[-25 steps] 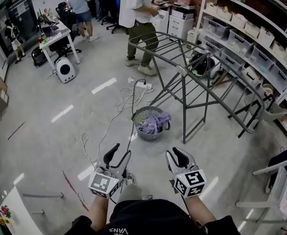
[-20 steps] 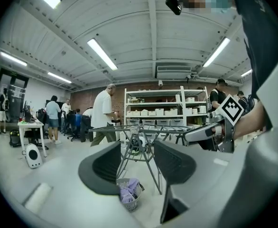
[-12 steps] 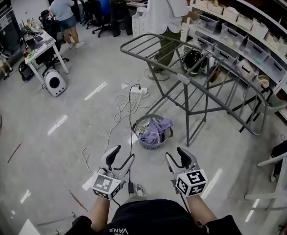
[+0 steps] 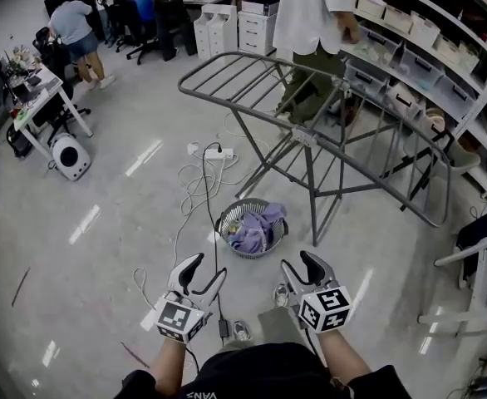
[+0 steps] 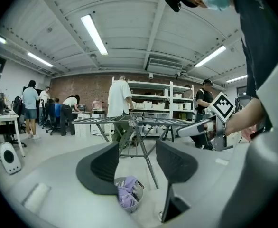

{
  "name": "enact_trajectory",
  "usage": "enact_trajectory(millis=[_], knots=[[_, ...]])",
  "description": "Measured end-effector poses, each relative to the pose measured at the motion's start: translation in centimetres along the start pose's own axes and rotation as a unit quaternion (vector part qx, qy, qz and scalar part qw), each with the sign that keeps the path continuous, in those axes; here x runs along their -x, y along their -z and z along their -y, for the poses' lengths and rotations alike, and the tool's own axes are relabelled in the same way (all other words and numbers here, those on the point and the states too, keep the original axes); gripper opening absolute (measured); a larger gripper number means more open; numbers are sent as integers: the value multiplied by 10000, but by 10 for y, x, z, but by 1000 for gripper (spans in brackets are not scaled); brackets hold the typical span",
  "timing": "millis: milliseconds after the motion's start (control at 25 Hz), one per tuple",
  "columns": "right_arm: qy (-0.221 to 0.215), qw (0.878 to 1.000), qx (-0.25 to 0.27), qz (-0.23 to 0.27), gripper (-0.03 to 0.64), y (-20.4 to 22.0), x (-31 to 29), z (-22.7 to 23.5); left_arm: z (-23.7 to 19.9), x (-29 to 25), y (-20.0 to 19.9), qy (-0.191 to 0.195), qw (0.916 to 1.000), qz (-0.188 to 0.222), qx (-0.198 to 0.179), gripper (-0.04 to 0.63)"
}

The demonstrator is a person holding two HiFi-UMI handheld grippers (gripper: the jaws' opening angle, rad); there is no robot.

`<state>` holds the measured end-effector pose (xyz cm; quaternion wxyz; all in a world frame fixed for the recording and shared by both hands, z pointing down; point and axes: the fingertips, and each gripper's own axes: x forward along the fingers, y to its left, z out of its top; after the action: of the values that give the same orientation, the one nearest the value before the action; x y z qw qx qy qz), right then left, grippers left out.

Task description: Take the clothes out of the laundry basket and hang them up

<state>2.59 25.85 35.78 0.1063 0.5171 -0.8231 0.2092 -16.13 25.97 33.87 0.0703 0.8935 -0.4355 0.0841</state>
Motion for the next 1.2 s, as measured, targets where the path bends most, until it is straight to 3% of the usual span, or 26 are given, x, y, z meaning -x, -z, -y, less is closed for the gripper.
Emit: enact_trajectory(millis=[240,520,760,1000,1200], knots=[[-191,9994,-26,-287,212,-4,-47,42,-18,-53,15,-269,9991,-193,250,221],[-666,9953,139,-696,212,-5,-106,95,-35,-128,27,-576,9975,-341,234,219],[-1013,9876,314,-1157,210,16,-153,124,-47,-173,55,-859,9934,-607,466,219],[-926,9830,273,-1560,210,52,-197,144,-68,-204,100,-773,9904,-929,667,219],[-544,9770,115,-2058,209,98,-233,155,-94,-228,151,-349,9876,-1256,879,219]])
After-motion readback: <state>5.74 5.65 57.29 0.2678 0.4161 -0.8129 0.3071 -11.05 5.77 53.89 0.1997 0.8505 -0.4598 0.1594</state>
